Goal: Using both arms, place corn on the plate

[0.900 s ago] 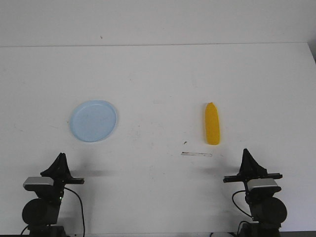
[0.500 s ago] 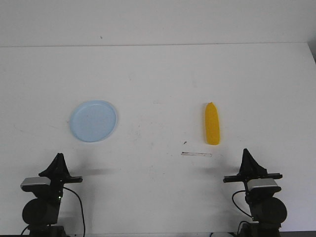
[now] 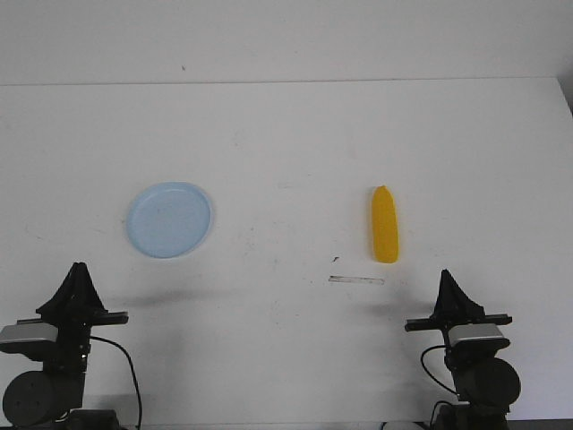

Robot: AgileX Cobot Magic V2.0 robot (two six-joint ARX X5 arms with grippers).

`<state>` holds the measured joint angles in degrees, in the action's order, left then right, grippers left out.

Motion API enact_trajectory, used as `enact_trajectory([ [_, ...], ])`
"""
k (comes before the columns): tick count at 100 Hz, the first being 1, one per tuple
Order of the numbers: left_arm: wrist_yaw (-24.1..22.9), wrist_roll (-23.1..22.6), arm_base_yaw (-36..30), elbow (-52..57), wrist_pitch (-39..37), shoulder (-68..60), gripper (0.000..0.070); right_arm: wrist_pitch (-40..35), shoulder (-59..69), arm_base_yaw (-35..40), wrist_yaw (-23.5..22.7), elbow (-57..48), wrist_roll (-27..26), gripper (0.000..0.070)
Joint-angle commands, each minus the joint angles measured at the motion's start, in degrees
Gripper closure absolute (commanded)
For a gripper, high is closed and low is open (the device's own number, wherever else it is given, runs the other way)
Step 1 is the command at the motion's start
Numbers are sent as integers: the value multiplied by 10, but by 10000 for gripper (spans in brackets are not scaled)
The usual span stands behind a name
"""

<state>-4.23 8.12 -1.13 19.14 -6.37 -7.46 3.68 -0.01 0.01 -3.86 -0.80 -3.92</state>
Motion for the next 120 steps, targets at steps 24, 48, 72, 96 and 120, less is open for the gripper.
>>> enact_trajectory([
  [24,2,1,1,143,40,-182,699,6,1,1,0,1,-7,697],
  [48,43,1,1,242,115,-329,699,6,1,1,0,1,-7,697],
  [72,74,2,5,307,275,-443,699,6,1,1,0,1,-7,697],
  [96,75,19,68,397,421,-565,699,6,1,1,0,1,-7,697],
  [120,139,95,159,490,470,-678,699,6,1,1,0,1,-7,697],
])
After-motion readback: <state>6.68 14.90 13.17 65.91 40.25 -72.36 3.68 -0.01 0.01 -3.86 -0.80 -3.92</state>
